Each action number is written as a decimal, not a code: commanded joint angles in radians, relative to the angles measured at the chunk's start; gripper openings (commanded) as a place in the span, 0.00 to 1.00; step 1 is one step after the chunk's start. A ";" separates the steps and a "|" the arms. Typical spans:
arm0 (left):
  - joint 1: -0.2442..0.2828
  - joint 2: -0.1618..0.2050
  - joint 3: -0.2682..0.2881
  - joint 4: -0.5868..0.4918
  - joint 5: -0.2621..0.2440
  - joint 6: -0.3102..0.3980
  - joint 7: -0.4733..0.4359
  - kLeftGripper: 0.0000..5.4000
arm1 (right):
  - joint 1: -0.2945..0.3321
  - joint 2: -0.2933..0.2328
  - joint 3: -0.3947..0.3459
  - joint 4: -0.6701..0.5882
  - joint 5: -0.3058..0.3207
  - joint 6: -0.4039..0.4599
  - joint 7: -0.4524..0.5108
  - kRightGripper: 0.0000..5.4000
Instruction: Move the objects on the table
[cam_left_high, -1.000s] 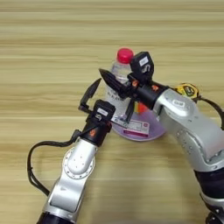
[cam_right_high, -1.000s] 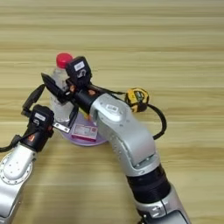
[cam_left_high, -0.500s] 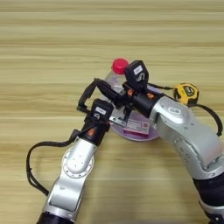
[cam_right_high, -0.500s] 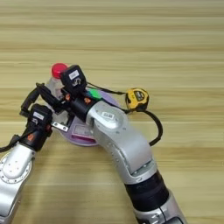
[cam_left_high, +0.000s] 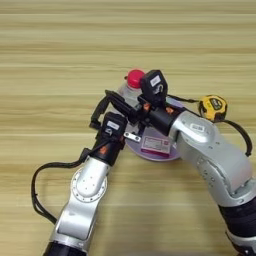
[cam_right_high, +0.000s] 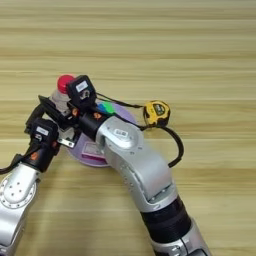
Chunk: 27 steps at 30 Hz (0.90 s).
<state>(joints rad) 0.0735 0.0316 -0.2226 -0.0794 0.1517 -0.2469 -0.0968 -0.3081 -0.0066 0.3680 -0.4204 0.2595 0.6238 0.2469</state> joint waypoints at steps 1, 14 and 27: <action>-0.019 -0.001 0.021 -0.003 -0.009 0.002 0.013 0.77 | 0.005 0.005 0.006 -0.016 0.002 0.009 0.006 0.53; -0.012 -0.001 0.028 -0.015 -0.023 -0.002 0.007 0.63 | 0.011 0.002 0.001 0.002 -0.007 0.001 0.007 0.53; -0.013 -0.005 0.051 -0.008 -0.034 0.000 0.010 0.59 | 0.021 -0.005 0.027 -0.011 -0.021 -0.071 0.042 0.75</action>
<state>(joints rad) 0.0745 0.0319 -0.1945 -0.0794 0.1406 -0.2475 -0.1011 -0.3028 -0.0026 0.3824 -0.4162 0.2380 0.5737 0.2697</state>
